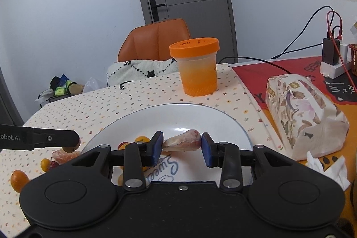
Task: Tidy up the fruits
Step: 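Carry the kiwi and pomelo segment over the white plate with both tools, then open both tools to drop the kiwi and pomelo segment onto the plate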
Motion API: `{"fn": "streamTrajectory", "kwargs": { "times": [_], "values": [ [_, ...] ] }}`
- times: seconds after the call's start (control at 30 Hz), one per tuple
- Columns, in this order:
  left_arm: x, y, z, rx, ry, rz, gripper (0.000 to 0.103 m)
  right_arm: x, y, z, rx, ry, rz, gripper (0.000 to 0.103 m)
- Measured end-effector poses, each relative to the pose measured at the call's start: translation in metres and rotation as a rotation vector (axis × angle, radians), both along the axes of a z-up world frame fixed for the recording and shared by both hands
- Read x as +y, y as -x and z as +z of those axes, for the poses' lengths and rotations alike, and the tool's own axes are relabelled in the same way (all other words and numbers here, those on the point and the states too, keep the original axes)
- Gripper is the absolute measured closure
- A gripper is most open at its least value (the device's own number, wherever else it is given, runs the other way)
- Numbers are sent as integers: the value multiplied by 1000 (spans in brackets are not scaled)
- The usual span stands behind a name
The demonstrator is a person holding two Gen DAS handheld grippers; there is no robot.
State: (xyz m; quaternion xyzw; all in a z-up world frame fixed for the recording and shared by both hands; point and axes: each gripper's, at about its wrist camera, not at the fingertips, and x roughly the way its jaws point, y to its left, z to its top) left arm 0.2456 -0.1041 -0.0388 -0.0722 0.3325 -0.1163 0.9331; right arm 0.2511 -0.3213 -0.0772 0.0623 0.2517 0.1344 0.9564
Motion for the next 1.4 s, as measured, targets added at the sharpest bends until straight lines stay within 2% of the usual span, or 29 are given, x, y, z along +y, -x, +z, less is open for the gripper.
{"fn": "streamTrajectory", "kwargs": {
  "times": [0.23, 0.47, 0.8, 0.97, 1.0, 1.1, 1.23, 1.3, 1.33, 1.4],
  "values": [
    [-2, -2, -1, 7, 1, -6, 80, -6, -8, -7, 46, 5, -51, 66],
    [-15, 0, 4, -4, -4, -36, 80, -12, 11, 4, 12, -25, -47, 63],
    [-47, 6, 8, -21, 9, -136, 80, -28, 39, 14, 4, -57, -68, 63],
    [-58, 8, 9, -23, 32, -176, 80, -31, 48, 18, -8, -68, -81, 62],
    [-57, 8, 9, -26, 43, -176, 77, -31, 49, 19, -12, -66, -84, 62],
    [-52, 8, 10, -32, 60, -173, 76, -30, 52, 22, -20, -59, -89, 60],
    [-36, 10, 14, -34, 67, -123, 65, -28, 55, 23, -29, -65, -96, 59],
    [-27, 12, 18, -43, 67, -92, 48, -28, 56, 24, -26, -80, -97, 58],
    [-22, 15, 20, -56, 68, -79, 43, -28, 57, 24, -27, -86, -96, 57],
    [-11, 22, 24, -86, 62, -51, 25, -27, 59, 25, -32, -90, -101, 51]
  ]
}}
